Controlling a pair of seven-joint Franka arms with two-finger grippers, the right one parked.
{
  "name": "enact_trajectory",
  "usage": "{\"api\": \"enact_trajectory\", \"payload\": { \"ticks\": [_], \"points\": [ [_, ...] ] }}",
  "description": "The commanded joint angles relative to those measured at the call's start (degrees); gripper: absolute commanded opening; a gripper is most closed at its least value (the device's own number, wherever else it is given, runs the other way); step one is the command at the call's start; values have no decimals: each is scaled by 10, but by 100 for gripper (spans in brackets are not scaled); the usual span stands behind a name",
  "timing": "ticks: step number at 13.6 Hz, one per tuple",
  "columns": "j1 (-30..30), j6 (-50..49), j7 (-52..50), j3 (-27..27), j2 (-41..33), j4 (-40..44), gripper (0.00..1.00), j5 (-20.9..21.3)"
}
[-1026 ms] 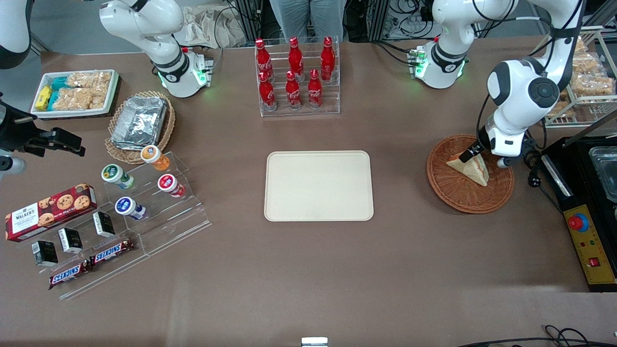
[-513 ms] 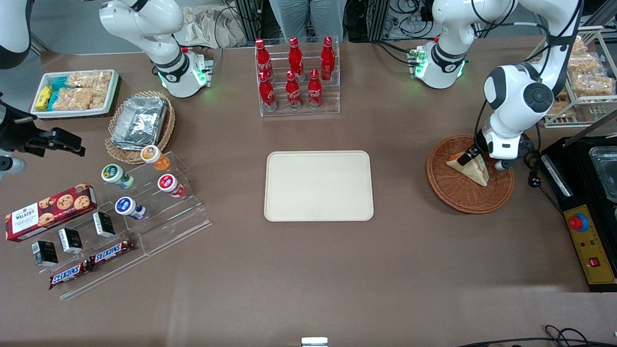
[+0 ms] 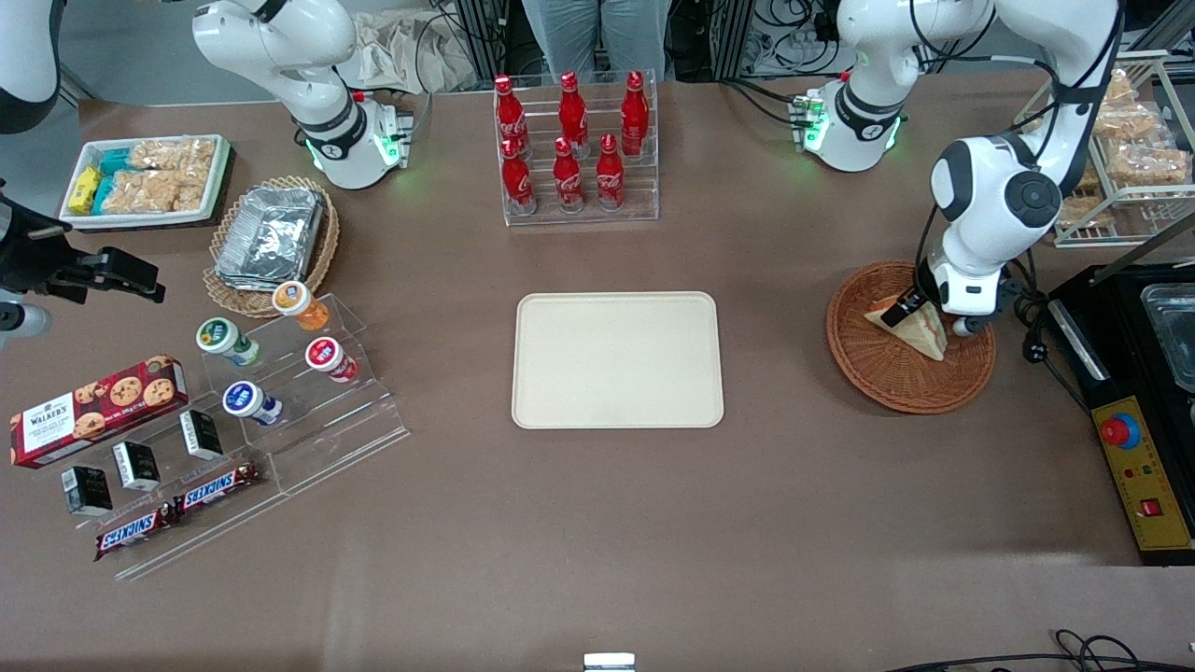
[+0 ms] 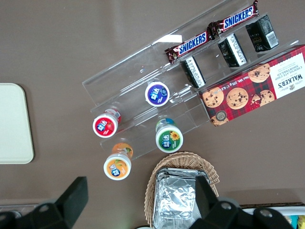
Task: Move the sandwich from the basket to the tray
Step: 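Lower the left gripper around the sandwich and close on it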
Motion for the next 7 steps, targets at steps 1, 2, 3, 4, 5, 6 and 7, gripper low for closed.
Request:
{"api": "enact_trajectory", "payload": {
  "ticks": [1,2,3,4,5,6,7],
  "points": [
    [1,19,-12,-4,4,-5,99,0],
    [1,19,-12,-4,4,-5,94,0],
    [1,19,-12,-4,3,-5,89,0],
    [2,19,-12,-4,3,-5,83,0],
    [2,19,-12,-3,3,-5,78,0],
    [3,19,-12,-3,3,-5,73,0],
    [3,19,-12,-3,3,-5,70,1]
  ]
}}
